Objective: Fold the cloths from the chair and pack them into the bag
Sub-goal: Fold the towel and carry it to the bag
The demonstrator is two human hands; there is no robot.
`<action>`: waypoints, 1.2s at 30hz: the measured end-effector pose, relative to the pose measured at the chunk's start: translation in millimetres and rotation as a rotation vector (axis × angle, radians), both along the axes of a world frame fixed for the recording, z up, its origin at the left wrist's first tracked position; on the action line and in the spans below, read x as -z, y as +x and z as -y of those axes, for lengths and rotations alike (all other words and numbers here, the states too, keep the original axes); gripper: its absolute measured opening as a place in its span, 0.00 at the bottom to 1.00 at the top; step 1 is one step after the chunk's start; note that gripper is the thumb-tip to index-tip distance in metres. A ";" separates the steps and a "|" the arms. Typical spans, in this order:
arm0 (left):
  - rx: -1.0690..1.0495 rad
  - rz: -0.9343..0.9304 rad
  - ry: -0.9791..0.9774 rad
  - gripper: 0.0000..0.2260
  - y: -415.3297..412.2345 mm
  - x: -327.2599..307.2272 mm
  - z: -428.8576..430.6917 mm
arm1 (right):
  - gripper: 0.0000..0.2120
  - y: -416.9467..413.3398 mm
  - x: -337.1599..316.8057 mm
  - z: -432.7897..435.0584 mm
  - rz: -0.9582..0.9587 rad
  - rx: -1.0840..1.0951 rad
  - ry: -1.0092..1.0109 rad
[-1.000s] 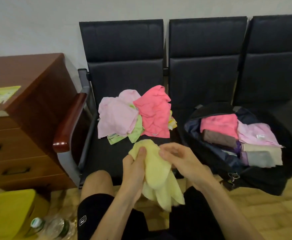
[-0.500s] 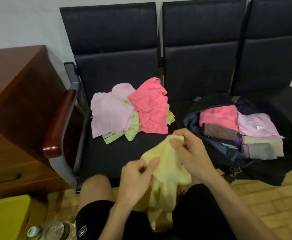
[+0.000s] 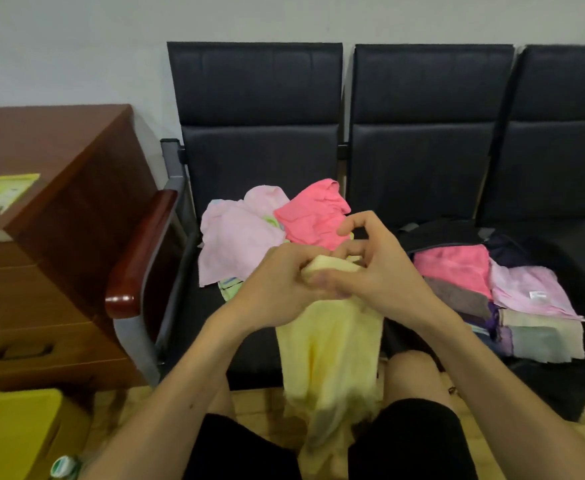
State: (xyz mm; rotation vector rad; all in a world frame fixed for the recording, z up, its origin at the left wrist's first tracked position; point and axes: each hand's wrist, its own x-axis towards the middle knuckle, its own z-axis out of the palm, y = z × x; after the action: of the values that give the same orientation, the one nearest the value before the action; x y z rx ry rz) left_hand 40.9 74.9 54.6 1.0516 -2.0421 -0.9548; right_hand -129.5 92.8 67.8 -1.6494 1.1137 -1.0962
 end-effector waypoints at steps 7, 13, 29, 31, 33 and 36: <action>-0.166 -0.052 -0.092 0.06 5.0 -17.0 6.2 | 0.34 -16.8 19.7 1.8 -0.131 0.029 -0.060; -0.258 -0.219 -0.152 0.03 13.2 -38.5 -3.4 | 0.08 -35.2 56.6 -0.4 -0.466 -0.127 0.100; -0.379 -0.357 -0.032 0.12 99.9 -39.1 -26.3 | 0.11 -89.0 -73.5 0.5 -0.593 0.293 -0.313; -0.349 -0.349 -0.029 0.17 104.3 -39.6 -27.7 | 0.12 -92.4 -84.4 3.1 -0.634 0.262 -0.347; -0.352 -0.364 -0.001 0.20 104.0 -34.8 -26.9 | 0.12 -94.9 -84.8 6.4 -0.639 0.277 -0.374; -0.413 -0.396 0.026 0.17 101.6 -21.7 -22.5 | 0.14 -97.4 -68.4 6.7 -0.682 0.284 -0.330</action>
State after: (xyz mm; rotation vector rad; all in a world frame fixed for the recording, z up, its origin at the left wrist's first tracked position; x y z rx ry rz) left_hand 142.5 97.4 76.3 1.1353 -1.4254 -0.8867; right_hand -226.9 86.2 136.2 -2.2723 1.7086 -0.9407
